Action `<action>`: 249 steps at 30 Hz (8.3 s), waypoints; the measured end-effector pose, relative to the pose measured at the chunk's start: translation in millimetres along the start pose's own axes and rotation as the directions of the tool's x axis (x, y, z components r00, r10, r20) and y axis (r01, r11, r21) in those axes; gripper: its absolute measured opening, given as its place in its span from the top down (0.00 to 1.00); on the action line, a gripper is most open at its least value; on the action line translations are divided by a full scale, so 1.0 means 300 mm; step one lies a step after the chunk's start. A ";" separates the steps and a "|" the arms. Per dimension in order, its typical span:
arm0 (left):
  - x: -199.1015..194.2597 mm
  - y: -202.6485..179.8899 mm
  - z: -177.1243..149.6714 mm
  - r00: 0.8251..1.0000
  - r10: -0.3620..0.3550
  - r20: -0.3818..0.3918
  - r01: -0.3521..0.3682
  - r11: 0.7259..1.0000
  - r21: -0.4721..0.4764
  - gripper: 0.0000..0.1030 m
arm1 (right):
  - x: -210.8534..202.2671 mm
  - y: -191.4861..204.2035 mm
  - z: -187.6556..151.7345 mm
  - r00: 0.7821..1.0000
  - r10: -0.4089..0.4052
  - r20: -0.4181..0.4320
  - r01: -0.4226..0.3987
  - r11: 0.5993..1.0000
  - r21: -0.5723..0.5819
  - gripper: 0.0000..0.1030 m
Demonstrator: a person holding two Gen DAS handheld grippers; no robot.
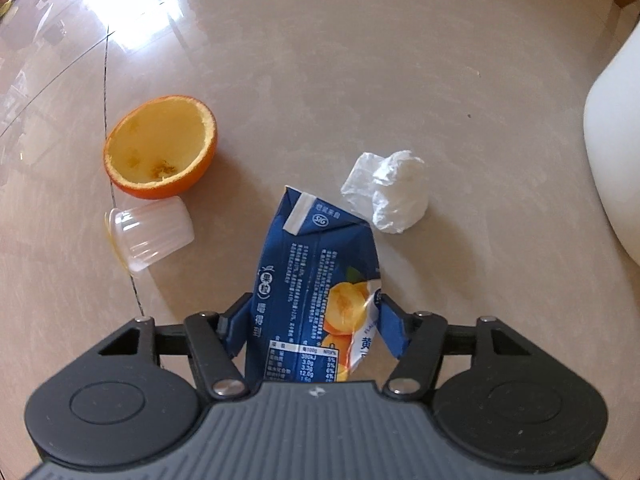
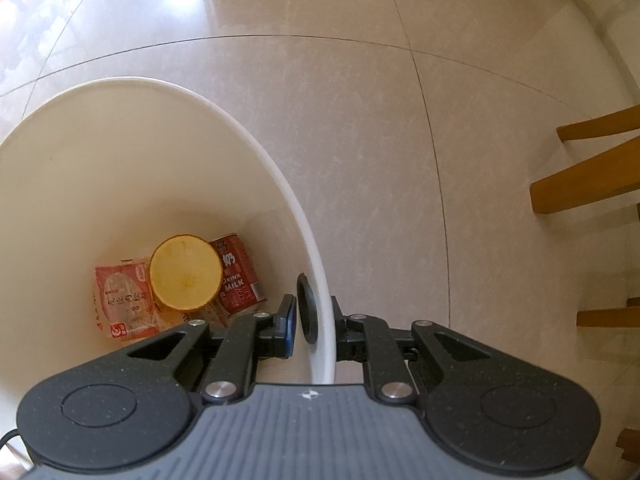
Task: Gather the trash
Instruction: 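Reach the left tool to the second blue carton and grasp it, then carry the blue carton over the bin and open the left tool, then reach the left tool to the orange peel half and grasp it, then carry the orange peel over the bin and open the left tool, then reach the left tool to the white tissue and grasp it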
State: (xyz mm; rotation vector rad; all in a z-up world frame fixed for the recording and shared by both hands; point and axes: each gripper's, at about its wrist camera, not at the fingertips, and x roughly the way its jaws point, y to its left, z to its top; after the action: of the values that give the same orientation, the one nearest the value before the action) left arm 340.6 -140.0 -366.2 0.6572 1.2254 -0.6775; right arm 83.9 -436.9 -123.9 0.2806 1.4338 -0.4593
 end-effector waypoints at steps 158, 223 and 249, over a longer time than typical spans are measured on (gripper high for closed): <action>0.068 0.243 0.284 0.968 0.251 0.027 -0.235 0.934 -0.268 0.18 | -0.006 -0.006 0.023 1.000 0.004 -0.019 -0.003 0.999 0.053 0.84; -0.990 -0.724 0.404 0.943 -0.254 0.213 0.208 0.954 0.213 0.17 | -0.018 -0.047 0.010 0.998 0.061 -0.005 -0.061 0.994 0.092 0.86; -0.641 -0.299 0.169 0.971 -0.091 0.222 0.141 0.965 -0.220 0.09 | -0.034 -0.070 0.006 0.995 0.101 0.002 -0.100 0.990 0.102 0.86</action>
State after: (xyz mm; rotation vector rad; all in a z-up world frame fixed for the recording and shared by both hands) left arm 264.3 -214.9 -176.1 0.3091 1.1309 -0.6691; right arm 74.8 -454.9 -111.8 0.4336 1.3948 -0.4502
